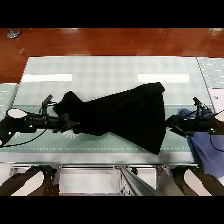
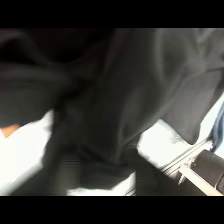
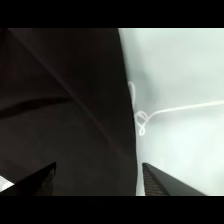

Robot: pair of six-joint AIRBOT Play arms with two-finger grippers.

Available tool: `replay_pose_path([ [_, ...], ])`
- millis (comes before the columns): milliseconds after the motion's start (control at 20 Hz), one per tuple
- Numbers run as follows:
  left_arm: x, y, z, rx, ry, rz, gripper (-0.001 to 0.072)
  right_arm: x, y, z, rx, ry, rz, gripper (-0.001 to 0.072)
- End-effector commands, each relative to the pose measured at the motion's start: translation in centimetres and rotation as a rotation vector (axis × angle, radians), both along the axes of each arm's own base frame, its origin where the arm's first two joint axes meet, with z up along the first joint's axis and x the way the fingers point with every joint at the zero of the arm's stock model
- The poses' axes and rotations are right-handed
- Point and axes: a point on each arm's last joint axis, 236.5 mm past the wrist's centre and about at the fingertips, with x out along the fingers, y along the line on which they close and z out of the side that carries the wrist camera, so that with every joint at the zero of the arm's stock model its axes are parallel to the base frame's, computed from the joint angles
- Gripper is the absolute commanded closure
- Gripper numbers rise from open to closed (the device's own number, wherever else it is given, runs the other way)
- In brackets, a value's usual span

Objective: Fold the shirts.

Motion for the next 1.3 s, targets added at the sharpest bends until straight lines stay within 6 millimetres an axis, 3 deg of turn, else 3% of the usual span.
replay_pose_path([
  [0, 0.9, -1.7, 0.8, -0.039, -0.061, -0.045, 0.0681, 0.0, 0.1, -0.7, 0.009, 0.005, -0.022, 0.0094],
  [200, 2.6, -1.8, 3.2, -0.053, -0.122, -0.072, 0.0681, 1.7, -0.6, -1.3, 0.001, -0.003, -0.058, 0.0095],
  [350, 3.7, -1.7, 4.5, -0.051, -0.162, -0.078, 0.0681, 4.4, -0.7, -1.2, 0.044, -0.014, -0.090, 0.0095],
  [650, 3.9, -1.7, 4.6, -0.051, -0.167, -0.079, 0.0681, 9.5, -1.7, -2.2, 0.086, -0.002, -0.104, 0.0095],
  [900, 3.9, -1.7, 4.6, -0.051, -0.167, -0.078, 0.0680, 14.1, -3.2, -1.6, 0.071, -0.048, -0.100, 0.0096],
  [1000, 3.9, -1.7, 4.6, -0.051, -0.167, -0.078, 0.0681, 14.8, -2.5, -2.3, 0.070, -0.032, -0.074, 0.0096],
  [1250, 3.8, -1.8, 4.7, -0.054, -0.162, -0.077, 0.0680, 16.2, 1.9, -3.7, 0.078, -0.007, 0.041, 0.0109],
])
